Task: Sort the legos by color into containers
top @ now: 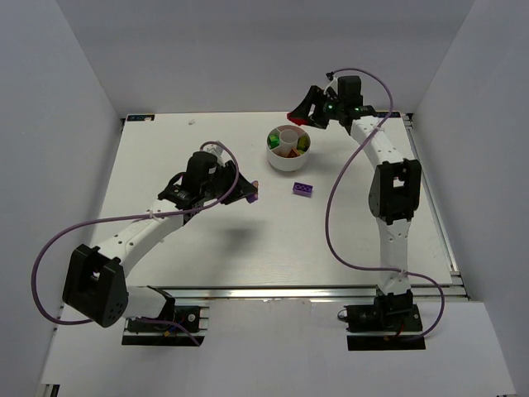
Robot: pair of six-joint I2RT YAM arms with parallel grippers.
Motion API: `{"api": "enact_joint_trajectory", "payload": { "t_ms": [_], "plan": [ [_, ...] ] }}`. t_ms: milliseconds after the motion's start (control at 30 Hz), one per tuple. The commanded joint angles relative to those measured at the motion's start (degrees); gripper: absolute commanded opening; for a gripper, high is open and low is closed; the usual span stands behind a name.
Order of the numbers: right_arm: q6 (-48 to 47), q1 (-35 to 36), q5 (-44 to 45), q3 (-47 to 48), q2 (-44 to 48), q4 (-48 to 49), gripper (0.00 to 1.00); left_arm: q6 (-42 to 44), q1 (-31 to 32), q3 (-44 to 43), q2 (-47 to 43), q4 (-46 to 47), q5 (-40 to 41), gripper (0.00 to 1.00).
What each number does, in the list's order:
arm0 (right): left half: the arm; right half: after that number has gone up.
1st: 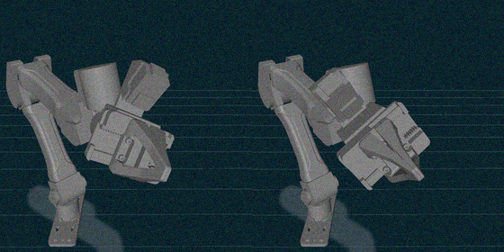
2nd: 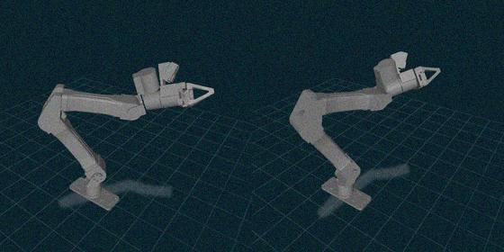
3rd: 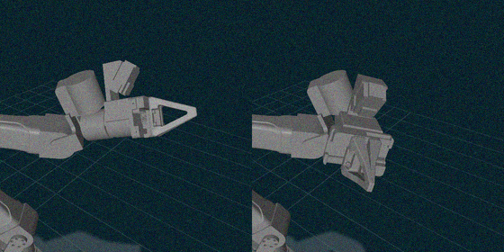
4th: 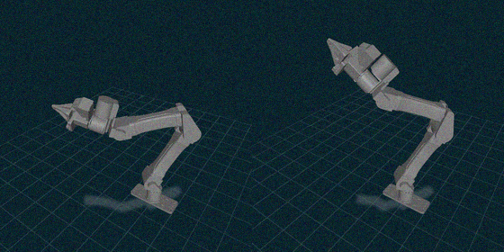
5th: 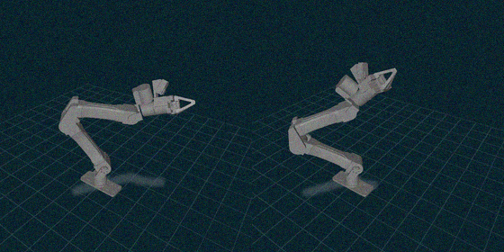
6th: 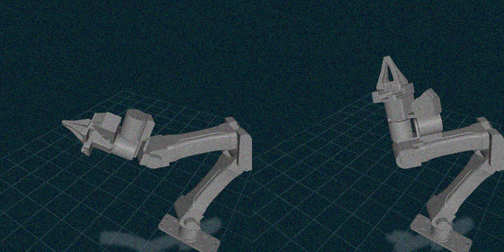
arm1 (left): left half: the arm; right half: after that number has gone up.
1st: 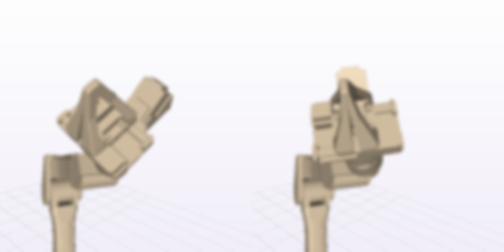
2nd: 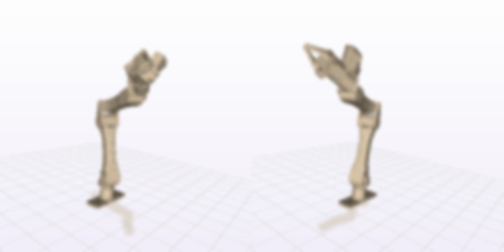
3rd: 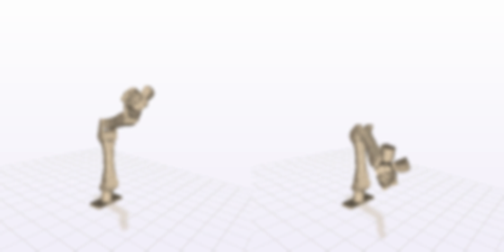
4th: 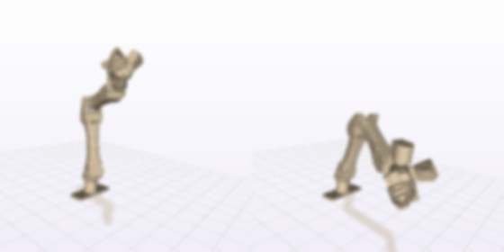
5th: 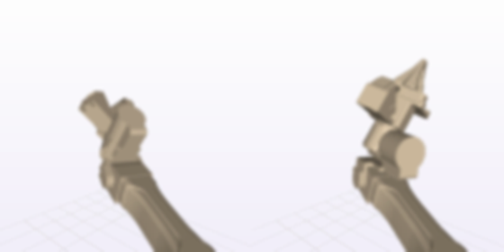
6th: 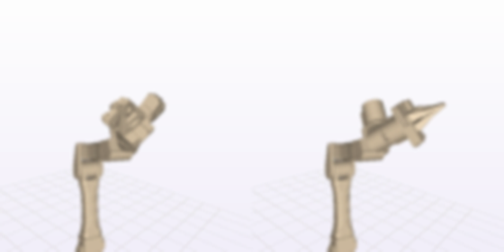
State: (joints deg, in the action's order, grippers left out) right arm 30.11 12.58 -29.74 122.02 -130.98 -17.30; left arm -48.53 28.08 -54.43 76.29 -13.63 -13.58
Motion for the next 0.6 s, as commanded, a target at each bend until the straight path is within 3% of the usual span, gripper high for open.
{"api": "enact_joint_trajectory", "payload": {
  "t_ms": [0,567],
  "plan": [
    [6.4,0.5,-2.0,-0.3,-0.8,5.1,0.0,0.1,-0.2,-0.2,-1.0,-0.5,0.7,0.05],
    [6.9,0.7,3.2,1.6,-4.7,3.8,0.12,1.2,-0.3,-1.8,2.7,-0.4,-0.3,0.05]
  ]
}}
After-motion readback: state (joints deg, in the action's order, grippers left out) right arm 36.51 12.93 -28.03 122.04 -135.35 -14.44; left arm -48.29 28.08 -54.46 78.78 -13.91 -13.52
